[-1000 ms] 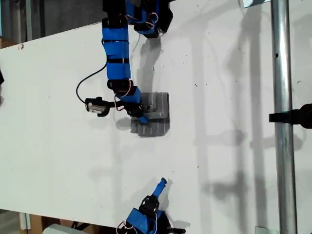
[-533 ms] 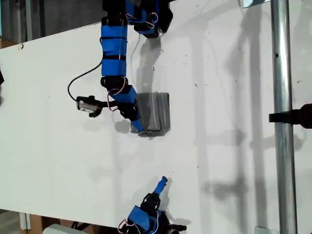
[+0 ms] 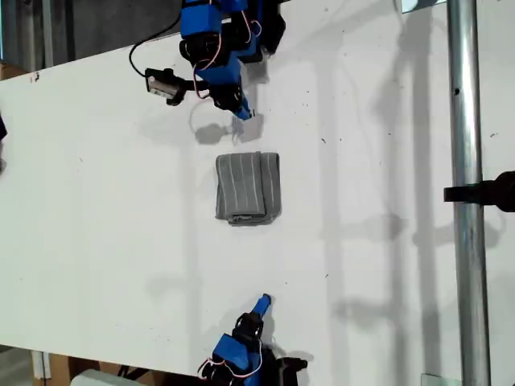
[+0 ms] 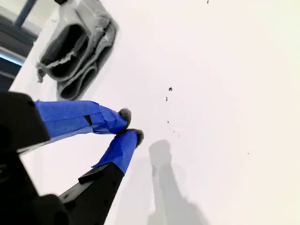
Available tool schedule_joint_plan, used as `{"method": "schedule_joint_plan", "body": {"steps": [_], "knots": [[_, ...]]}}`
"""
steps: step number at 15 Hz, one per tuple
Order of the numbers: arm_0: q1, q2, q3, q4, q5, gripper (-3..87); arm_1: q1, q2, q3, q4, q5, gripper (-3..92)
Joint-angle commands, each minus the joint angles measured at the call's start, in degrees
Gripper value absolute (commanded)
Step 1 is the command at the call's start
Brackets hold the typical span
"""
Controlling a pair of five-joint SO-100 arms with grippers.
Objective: Grasp corners of a towel and fold twice.
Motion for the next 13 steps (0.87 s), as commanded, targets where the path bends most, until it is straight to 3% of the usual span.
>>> {"method": "schedule_joint_plan", "body": {"steps": [1, 2, 3, 4, 13], "knots": [[-0.6, 0.4, 0.3, 0.8, 3.2, 4.0, -1.0, 14.2, 8.6, 4.0, 3.6, -0.1], [-0.6, 0.4, 0.3, 0.8, 5.9, 4.0, -0.8, 22.5, 13.5, 7.3, 7.4, -0.1], [-0.5, 0.4, 0.3, 0.8, 15.8, 4.0, -1.1, 33.4, 13.9, 14.7, 9.2, 3.9], [-0.3, 0.4, 0.3, 0.6, 25.6, 3.7, -3.4, 36.6, 12.7, 16.4, 7.8, 10.3], [-0.4, 0.4, 0.3, 0.7, 24.7, 3.7, -7.1, 36.5, 13.5, 16.3, 5.5, 10.3]]}}
